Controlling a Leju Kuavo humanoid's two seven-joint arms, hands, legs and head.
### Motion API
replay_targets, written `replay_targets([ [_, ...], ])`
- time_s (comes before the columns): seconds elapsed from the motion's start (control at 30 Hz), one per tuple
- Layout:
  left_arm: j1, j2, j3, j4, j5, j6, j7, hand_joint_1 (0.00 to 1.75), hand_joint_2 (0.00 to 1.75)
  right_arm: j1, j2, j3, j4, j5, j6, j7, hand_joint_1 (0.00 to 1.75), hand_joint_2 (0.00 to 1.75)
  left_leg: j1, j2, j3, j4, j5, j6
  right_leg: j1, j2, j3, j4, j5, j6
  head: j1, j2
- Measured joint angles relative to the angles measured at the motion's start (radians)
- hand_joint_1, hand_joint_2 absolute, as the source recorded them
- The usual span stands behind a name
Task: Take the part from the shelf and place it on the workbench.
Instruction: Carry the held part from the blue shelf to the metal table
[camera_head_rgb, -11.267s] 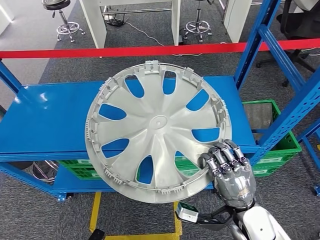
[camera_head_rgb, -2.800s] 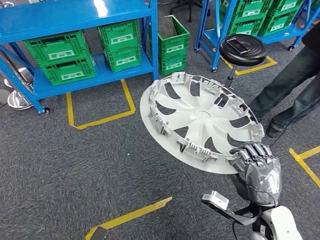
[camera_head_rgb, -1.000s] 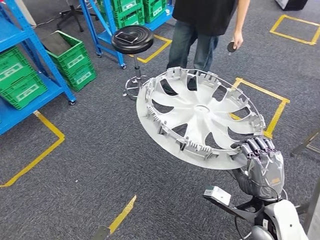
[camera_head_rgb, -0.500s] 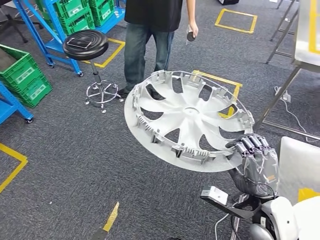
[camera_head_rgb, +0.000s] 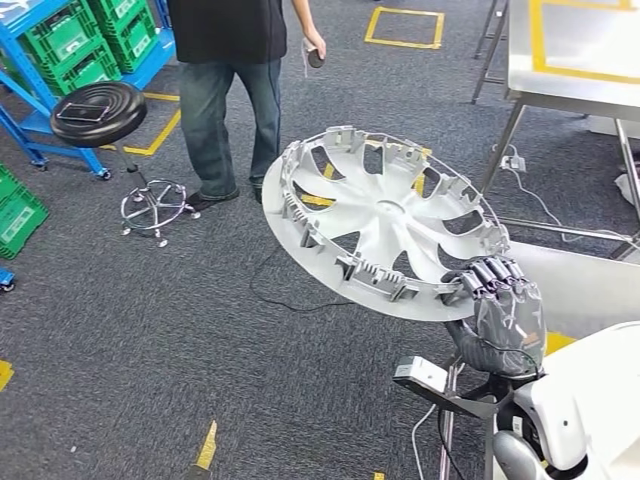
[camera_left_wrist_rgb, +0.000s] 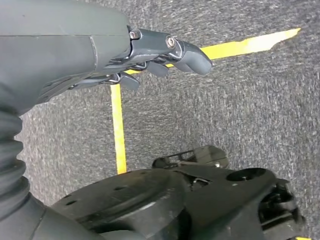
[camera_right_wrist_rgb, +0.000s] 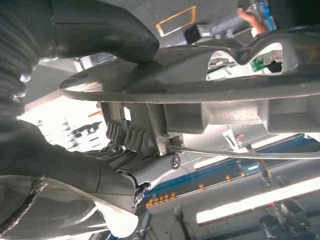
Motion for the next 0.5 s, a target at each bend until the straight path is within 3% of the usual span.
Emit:
replay_targets([
  [0.03, 0.001, 0.0, 0.003, 0.0, 0.0, 0.001, 0.0, 0.0, 1.75, -0.003, 0.0, 0.003, 0.002, -0.002, 0.001, 0.0, 1.75, 1.75, 0.0, -0.006, 0.016, -0.047, 0.039, 0.003, 0.0, 0.014, 0.001, 0.001, 0.0, 0.0, 0.0, 0.0],
  [0.1, 0.003, 0.003, 0.011, 0.0, 0.002, 0.002, -0.001, 0.0, 1.75, -0.014, 0.003, 0.011, 0.009, -0.006, 0.005, -0.003, 1.75, 1.75, 0.004, -0.047, 0.065, -0.179, 0.115, 0.011, 0.0, 0.041, -0.002, 0.006, 0.0, 0.003, 0.001, 0.0],
  [0.17, 0.004, 0.007, 0.021, -0.001, 0.006, 0.003, -0.002, 0.0, 1.75, -0.033, 0.007, 0.02, 0.017, -0.009, 0.008, -0.007, 1.75, 1.75, 0.006, -0.08, 0.093, -0.256, 0.136, 0.014, -0.003, 0.066, -0.013, 0.011, 0.003, 0.011, 0.001, 0.0],
  [0.23, 0.006, 0.007, 0.03, -0.004, 0.006, 0.004, -0.003, 0.0, 1.75, -0.048, 0.01, 0.028, 0.025, -0.012, 0.009, -0.009, 1.75, 1.75, 0.005, -0.068, 0.097, -0.27, 0.131, 0.017, -0.007, 0.088, -0.025, 0.009, 0.011, 0.025, 0.0, 0.0],
  [0.27, 0.007, 0.008, 0.034, -0.006, 0.006, 0.004, -0.003, 0.0, 1.75, -0.052, 0.011, 0.032, 0.029, -0.014, 0.01, -0.01, 1.75, 1.75, 0.006, -0.057, 0.097, -0.273, 0.134, 0.022, -0.007, 0.083, -0.03, 0.011, 0.01, 0.031, 0.001, 0.0],
  [0.33, 0.008, 0.009, 0.043, -0.01, 0.006, 0.003, -0.003, 0.0, 1.75, -0.063, 0.012, 0.04, 0.039, -0.018, 0.009, -0.013, 1.75, 1.75, 0.008, -0.032, 0.1, -0.283, 0.14, 0.032, -0.004, 0.034, -0.057, 0.058, -0.02, 0.039, 0.006, 0.0],
  [0.4, 0.012, 0.009, 0.053, -0.013, 0.005, 0.002, -0.003, 0.0, 1.75, -0.077, 0.016, 0.048, 0.05, -0.021, 0.009, -0.016, 1.75, 1.75, 0.005, -0.006, 0.101, -0.284, 0.141, 0.037, -0.003, -0.024, -0.114, 0.178, -0.079, 0.044, 0.011, 0.0],
  [0.47, 0.017, 0.01, 0.06, -0.014, 0.003, 0.001, -0.003, 0.0, 1.75, -0.085, 0.02, 0.056, 0.061, -0.023, 0.009, -0.017, 1.75, 1.75, 0.003, 0.023, 0.1, -0.284, 0.14, 0.038, -0.004, -0.041, -0.16, 0.279, -0.111, 0.049, 0.011, 0.0],
  [0.5, 0.018, 0.01, 0.063, -0.014, 0.001, 0.001, -0.003, 0.0, 1.75, -0.086, 0.021, 0.061, 0.065, -0.024, 0.01, -0.017, 1.75, 1.75, 0.002, 0.036, 0.101, -0.284, 0.139, 0.038, -0.005, -0.045, -0.159, 0.28, -0.102, 0.05, 0.011, 0.0],
])
